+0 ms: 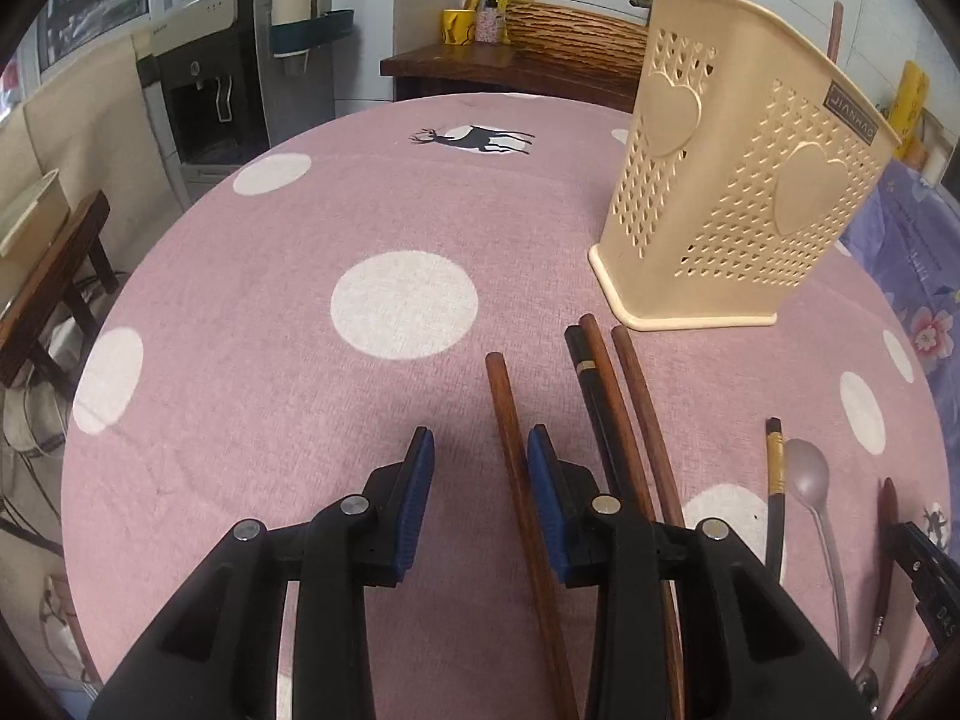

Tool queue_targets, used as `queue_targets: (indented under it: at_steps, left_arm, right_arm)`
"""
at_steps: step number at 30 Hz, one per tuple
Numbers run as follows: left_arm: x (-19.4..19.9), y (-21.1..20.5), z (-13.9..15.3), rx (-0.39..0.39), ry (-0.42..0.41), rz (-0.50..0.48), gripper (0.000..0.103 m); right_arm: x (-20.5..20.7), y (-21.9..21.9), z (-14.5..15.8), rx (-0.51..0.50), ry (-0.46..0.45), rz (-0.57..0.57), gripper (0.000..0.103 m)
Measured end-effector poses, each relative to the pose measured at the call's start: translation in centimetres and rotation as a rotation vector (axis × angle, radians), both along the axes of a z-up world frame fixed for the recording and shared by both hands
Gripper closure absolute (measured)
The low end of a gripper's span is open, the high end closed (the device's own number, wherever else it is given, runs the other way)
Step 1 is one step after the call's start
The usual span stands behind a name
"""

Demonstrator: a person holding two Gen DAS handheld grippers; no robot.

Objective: Organize utensils
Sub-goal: 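Lift the ladle with the right gripper while the left gripper grasps a wooden chopstick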

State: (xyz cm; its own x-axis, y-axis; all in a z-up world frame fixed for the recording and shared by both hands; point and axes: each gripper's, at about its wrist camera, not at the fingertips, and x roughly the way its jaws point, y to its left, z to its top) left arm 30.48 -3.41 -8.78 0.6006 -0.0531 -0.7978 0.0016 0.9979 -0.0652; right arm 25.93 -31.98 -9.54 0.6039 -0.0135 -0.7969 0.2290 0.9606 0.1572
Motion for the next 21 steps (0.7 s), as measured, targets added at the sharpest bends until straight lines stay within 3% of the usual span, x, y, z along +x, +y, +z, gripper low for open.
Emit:
queue_targets:
  at_steps: [7,9,12,21]
  left_arm:
    - [0.8,-0.8,-0.1,0.041,0.003,0.005,0.077]
    - [0.9,-1.1,-0.1,0.049,0.005,0.004,0.084]
    - [0.8,-1.4,-0.1,0.049,0.011,0.002,0.093]
    - [1.1,-1.7,-0.1,0.006,0.013,0.009,0.095]
  right_arm:
    - [1.3,0.5,-0.3,-0.025,0.008,0.005,0.076]
    - [1.7,0.7,-0.3,-0.035,0.010,0.008,0.077]
    - [1.8,0.7,-0.4,-0.055,0.008,0.002,0.086]
    - [1.8,0.0,-0.3,0.024,-0.010,0.015,0.087]
